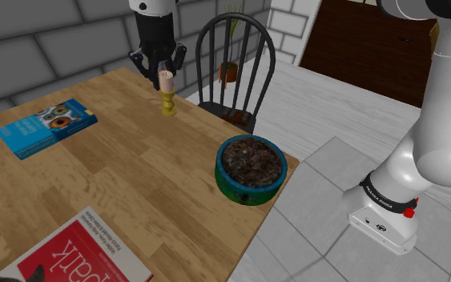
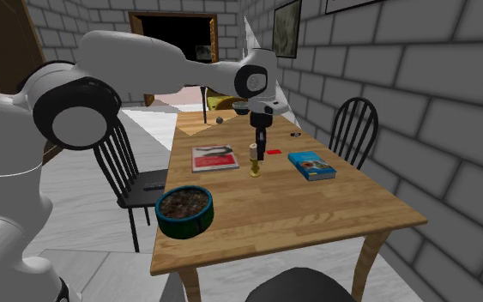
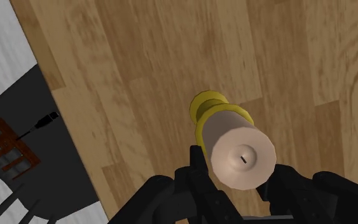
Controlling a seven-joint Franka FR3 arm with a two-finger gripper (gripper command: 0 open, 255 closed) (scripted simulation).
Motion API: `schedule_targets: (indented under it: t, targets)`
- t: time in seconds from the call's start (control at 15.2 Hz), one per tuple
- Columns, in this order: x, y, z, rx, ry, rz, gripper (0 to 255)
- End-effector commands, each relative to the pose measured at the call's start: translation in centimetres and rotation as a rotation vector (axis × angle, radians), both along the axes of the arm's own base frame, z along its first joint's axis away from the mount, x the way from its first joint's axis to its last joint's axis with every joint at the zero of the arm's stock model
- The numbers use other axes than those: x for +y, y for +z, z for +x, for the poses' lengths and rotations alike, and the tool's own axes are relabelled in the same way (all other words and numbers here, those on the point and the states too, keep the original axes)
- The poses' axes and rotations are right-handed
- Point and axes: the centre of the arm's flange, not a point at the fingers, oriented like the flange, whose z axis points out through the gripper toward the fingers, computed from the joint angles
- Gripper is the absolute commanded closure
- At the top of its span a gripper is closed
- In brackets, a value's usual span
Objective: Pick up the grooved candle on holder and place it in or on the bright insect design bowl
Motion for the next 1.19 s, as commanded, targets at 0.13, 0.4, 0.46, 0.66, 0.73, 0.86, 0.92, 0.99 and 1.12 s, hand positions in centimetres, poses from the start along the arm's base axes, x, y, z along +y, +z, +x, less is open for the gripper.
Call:
schedule_targets:
  t: [0.13, 0.4, 0.46, 0.66, 0.73, 0.86, 0.92, 0.99, 1.12]
  targets:
    - [0.0, 2.1, 0.0, 0.000, 0.000, 0.000, 255]
    - [-0.5, 3.6, -1.2, 0.000, 0.000, 0.000, 255]
    - [-1.0, 3.8, -2.4, 0.000, 0.000, 0.000, 255]
    - [-2.6, 4.2, -6.0, 0.000, 0.000, 0.000, 255]
    - [-3.2, 4.3, -7.2, 0.000, 0.000, 0.000, 255]
    - [-4.2, 4.6, -9.6, 0.000, 0.000, 0.000, 255]
    - [-4.8, 4.8, -10.8, 0.000, 0.000, 0.000, 255]
    - [-5.3, 4.9, -12.0, 0.000, 0.000, 0.000, 255]
    - [-6.4, 5.2, -14.4, 0.000, 0.000, 0.000, 255]
